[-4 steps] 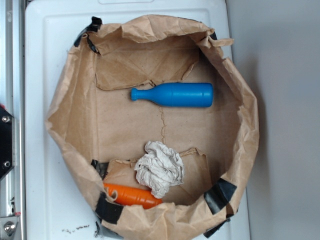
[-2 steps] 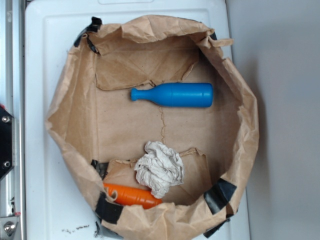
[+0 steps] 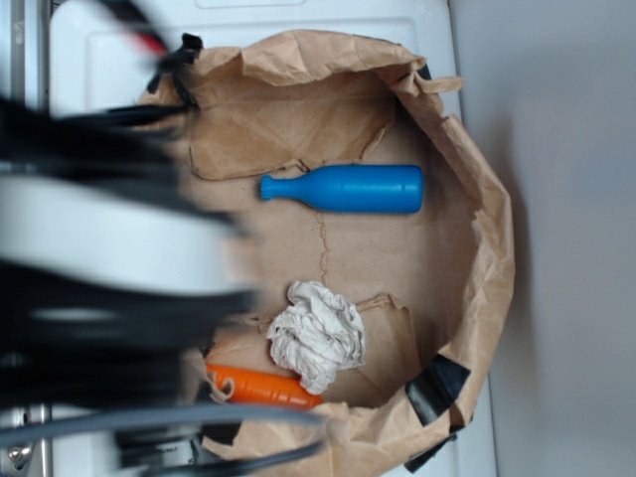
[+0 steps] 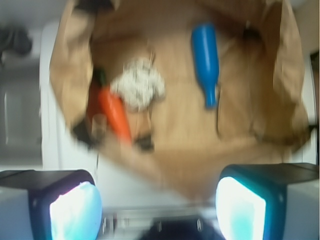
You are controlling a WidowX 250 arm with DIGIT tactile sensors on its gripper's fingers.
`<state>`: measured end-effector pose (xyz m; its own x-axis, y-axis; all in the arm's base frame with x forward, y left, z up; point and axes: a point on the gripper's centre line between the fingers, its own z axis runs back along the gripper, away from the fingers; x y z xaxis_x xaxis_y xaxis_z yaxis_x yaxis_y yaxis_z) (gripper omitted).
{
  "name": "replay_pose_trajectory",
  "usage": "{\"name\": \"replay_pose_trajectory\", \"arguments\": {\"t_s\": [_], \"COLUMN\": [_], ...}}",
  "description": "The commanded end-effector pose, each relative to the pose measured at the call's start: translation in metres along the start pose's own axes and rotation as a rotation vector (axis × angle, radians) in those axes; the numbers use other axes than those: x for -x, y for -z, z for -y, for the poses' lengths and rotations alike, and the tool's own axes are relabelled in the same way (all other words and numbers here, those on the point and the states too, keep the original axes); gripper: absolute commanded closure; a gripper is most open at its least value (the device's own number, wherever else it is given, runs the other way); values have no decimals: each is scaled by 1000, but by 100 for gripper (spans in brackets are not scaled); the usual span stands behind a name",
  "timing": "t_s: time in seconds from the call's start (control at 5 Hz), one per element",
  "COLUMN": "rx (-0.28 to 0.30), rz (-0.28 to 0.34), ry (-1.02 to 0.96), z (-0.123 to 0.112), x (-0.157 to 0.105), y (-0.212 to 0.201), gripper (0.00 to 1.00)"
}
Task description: Grab the blue bottle.
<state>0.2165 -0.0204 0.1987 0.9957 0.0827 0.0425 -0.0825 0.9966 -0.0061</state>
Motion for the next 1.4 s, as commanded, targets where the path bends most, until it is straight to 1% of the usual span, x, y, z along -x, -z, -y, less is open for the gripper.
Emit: {"name": "replay_pose_trajectory", "arguments": {"t_s": [0.0, 0.4, 0.6, 0.8, 1.0, 1.2], "rx": [-1, -1, 40, 27, 31, 71], "rz": [110, 110, 138, 140, 194, 259], "ry": [-245, -245, -336, -398, -339, -144], "z": [-21, -21, -28, -41, -56, -73], "x": [-35, -35, -50, -60, -71, -86], "y": [3, 3, 27, 44, 64, 80], "gripper": [0, 0, 0, 0, 0, 0]}}
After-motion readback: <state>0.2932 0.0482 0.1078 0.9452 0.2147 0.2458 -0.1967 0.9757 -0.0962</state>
